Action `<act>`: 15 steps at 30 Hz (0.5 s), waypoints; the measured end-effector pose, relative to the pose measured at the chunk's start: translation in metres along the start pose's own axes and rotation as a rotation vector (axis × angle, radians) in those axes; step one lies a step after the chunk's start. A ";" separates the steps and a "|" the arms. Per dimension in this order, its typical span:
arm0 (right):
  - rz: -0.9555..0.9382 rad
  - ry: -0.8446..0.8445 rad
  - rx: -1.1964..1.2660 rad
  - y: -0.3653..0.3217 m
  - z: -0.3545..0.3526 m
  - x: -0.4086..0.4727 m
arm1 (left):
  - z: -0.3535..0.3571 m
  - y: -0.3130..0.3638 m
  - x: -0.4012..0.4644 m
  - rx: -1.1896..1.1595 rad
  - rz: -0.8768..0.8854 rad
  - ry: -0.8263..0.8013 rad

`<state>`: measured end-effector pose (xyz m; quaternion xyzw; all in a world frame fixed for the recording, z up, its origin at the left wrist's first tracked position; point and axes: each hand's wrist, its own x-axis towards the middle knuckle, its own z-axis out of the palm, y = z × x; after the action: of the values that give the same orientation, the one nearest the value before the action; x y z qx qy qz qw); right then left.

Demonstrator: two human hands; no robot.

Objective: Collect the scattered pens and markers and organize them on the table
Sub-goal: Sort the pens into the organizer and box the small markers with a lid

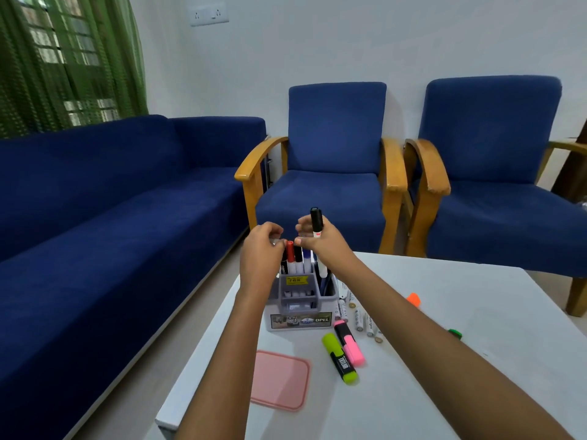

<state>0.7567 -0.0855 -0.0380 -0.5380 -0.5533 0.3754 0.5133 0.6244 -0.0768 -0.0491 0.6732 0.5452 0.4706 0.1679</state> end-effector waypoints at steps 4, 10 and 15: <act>-0.110 0.149 0.192 -0.013 -0.013 -0.013 | 0.001 0.015 -0.020 -0.090 0.136 0.070; 0.180 0.261 -0.164 0.006 -0.064 -0.041 | 0.017 0.037 -0.073 0.074 0.108 -0.591; 0.518 -0.244 -0.736 0.042 -0.064 -0.080 | 0.033 0.030 -0.114 0.585 -0.165 -0.943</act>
<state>0.8193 -0.1664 -0.0799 -0.7568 -0.5533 0.3305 0.1091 0.6731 -0.1790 -0.0949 0.7842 0.5700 -0.0668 0.2360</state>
